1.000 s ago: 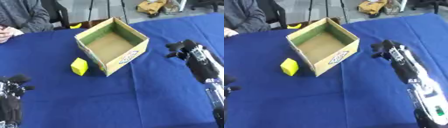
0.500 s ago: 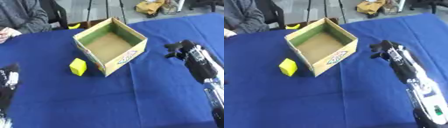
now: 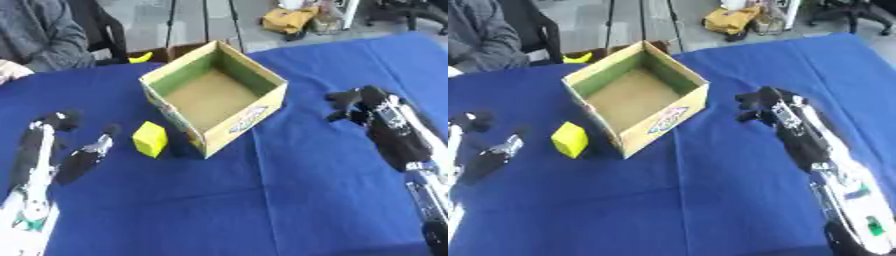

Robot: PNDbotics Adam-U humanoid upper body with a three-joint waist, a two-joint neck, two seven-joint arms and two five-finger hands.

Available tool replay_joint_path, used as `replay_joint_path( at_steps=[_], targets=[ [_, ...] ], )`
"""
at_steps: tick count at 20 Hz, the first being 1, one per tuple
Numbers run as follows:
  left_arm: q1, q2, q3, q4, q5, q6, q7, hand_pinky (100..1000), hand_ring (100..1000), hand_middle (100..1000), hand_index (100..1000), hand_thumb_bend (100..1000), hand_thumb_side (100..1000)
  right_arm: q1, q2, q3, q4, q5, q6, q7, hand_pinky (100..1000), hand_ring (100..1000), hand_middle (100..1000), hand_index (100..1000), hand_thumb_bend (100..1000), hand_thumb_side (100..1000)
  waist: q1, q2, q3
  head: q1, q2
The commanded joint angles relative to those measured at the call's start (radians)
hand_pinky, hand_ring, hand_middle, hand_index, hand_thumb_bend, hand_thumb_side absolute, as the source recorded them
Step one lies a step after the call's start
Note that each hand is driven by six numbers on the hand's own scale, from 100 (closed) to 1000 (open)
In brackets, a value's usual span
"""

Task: Pick up objects on the table and place them in the box.

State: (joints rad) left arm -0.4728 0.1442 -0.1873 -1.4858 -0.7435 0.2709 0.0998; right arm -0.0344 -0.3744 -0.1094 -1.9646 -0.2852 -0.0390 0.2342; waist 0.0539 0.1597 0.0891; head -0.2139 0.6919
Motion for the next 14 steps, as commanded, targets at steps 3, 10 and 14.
replay_joint_path(
  at_steps=[3, 10, 14],
  targets=[
    [-0.07, -0.046, -0.006, 0.093, -0.127, 0.036, 0.013, 536, 689, 594, 760, 583, 554, -0.01, -0.018, 0.003, -0.026, -0.008, -0.004, 0.007, 650, 835, 561, 571, 230, 694, -0.007, -0.01, -0.01, 0.006, -0.02],
    [-0.123, -0.084, -0.01, 0.207, -0.213, 0.036, 0.029, 528, 655, 572, 757, 607, 535, -0.012, -0.017, 0.008, -0.025, -0.008, -0.003, 0.013, 649, 835, 560, 570, 228, 696, -0.006, -0.011, -0.022, 0.014, -0.026],
    [-0.127, -0.089, -0.017, 0.225, -0.236, 0.026, -0.006, 521, 638, 563, 753, 617, 528, -0.011, -0.016, 0.008, -0.023, -0.005, -0.002, 0.013, 649, 835, 560, 570, 226, 697, -0.004, -0.011, -0.024, 0.016, -0.025]
  ],
)
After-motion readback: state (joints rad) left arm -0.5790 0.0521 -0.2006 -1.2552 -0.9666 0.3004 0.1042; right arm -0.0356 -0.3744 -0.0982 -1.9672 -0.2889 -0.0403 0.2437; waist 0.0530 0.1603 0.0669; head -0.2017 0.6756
